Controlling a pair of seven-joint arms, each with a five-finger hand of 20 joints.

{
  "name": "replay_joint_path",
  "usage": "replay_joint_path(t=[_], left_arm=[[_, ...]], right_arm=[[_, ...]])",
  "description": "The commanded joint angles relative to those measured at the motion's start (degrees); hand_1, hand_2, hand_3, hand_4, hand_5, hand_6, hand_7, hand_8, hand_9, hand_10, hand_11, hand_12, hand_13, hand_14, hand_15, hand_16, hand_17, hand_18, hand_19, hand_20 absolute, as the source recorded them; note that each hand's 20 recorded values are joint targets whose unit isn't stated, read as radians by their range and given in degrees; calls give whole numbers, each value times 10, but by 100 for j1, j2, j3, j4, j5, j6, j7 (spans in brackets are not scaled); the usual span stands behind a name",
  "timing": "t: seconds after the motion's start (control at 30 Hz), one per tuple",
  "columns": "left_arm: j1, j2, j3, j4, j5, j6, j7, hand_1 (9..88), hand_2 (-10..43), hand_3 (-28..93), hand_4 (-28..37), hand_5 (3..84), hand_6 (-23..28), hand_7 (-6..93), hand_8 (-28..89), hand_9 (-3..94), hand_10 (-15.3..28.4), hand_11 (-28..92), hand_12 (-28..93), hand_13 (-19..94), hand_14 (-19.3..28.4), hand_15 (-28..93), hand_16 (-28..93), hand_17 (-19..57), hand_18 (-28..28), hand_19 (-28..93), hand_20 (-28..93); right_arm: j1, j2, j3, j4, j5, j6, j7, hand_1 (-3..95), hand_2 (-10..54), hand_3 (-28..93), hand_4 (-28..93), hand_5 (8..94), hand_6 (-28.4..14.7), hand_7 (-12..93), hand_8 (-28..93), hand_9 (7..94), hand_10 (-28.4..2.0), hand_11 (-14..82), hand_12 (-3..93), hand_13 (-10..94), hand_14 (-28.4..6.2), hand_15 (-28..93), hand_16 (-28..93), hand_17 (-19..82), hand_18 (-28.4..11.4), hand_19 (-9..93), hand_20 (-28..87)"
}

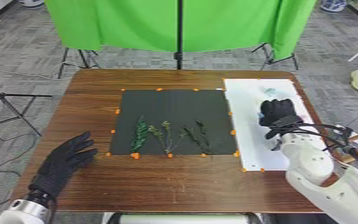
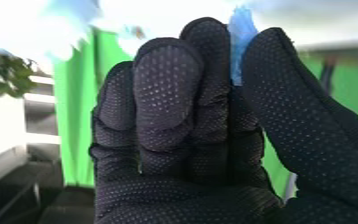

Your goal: Arrange flowers

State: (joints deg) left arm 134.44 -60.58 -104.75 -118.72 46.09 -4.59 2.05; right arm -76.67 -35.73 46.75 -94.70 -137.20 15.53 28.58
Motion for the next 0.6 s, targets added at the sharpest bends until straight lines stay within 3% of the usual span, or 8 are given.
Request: replay_joint_path(t=[0.03, 0.13, 0.33, 0.47, 0.6], left_arm=[[141, -12, 36, 54, 2, 70, -44, 242, 1, 698, -283, 316, 53, 171, -104, 270, 116, 221, 141, 229, 138, 467, -44, -113, 209, 523, 34], [185, -4, -10, 29, 19, 32, 6, 242, 1, 697, -283, 316, 53, 171, -104, 270, 116, 222, 141, 229, 138, 467, -43, -113, 209, 522, 34], [131, 47, -60, 0, 17, 29, -9, 242, 0, 699, -283, 317, 53, 171, -104, 270, 116, 223, 141, 228, 137, 465, -43, -113, 209, 522, 34], [18, 129, -105, 3, 16, -22, -127, 242, 0, 699, -283, 317, 53, 171, -104, 270, 116, 223, 141, 228, 138, 465, -43, -113, 209, 523, 34], [-105, 284, -167, 24, 11, -45, -216, 242, 0, 698, -283, 316, 52, 171, -104, 270, 116, 222, 140, 228, 139, 466, -43, -113, 209, 522, 34]], right_arm=[[417, -228, -88, -219, -151, 609, -500, 494, -95, 831, -283, 743, 30, 487, -143, 894, -29, 205, 463, 813, 1, 517, 359, 302, -162, 755, 417], [800, -460, -363, -288, -123, 814, -649, 492, -95, 836, -283, 747, 30, 481, -138, 899, -30, 200, 465, 816, -1, 515, 364, 303, -161, 756, 418], [1729, -1265, -1049, -228, 107, 704, -1259, 487, -95, 850, -283, 749, 27, 475, -133, 900, -32, 191, 473, 812, 0, 511, 376, 301, -161, 756, 420], [2034, -1902, -1433, -138, 103, 317, -1734, 477, -95, 867, -283, 750, 23, 471, -133, 897, -35, 187, 474, 805, 1, 508, 382, 297, -158, 752, 421], [2279, -2428, -1924, 28, 65, 133, -1823, 477, -95, 864, -283, 749, 24, 471, -131, 894, -37, 187, 475, 800, 0, 509, 383, 293, -159, 750, 422]])
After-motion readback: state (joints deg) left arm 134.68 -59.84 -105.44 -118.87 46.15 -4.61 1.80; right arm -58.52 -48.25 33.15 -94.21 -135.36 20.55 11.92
